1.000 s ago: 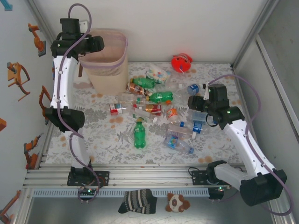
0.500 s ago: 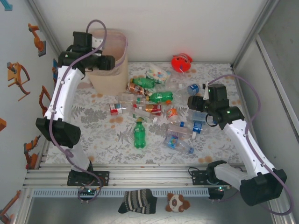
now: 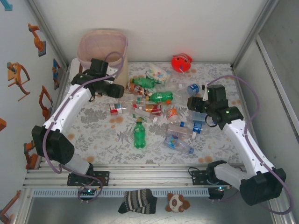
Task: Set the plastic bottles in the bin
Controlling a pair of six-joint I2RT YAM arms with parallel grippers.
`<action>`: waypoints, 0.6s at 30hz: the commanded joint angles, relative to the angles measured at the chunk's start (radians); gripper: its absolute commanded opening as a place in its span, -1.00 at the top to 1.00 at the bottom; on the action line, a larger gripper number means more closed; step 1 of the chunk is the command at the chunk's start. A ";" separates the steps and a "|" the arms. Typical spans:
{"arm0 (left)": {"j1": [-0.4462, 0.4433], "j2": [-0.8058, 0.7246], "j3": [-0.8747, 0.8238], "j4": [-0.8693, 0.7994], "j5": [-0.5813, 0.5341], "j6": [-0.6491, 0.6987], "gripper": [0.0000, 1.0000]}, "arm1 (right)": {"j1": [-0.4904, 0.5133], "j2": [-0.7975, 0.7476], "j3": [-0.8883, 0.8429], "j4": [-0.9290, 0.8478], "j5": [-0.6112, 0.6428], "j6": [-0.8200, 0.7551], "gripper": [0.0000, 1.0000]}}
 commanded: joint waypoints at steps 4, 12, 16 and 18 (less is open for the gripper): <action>-0.072 0.028 -0.073 0.004 -0.028 0.270 -0.46 | 0.008 -0.007 -0.006 -0.002 0.004 0.008 -0.50; -0.126 0.209 -0.048 -0.084 -0.246 0.478 -0.48 | 0.010 -0.023 -0.025 0.005 0.004 0.024 -0.50; -0.126 0.285 -0.029 -0.052 -0.264 0.495 -0.52 | 0.010 -0.025 -0.025 0.003 0.009 0.023 -0.50; -0.126 0.311 -0.024 -0.017 -0.268 0.500 -0.54 | 0.011 -0.026 -0.023 0.004 0.008 0.024 -0.50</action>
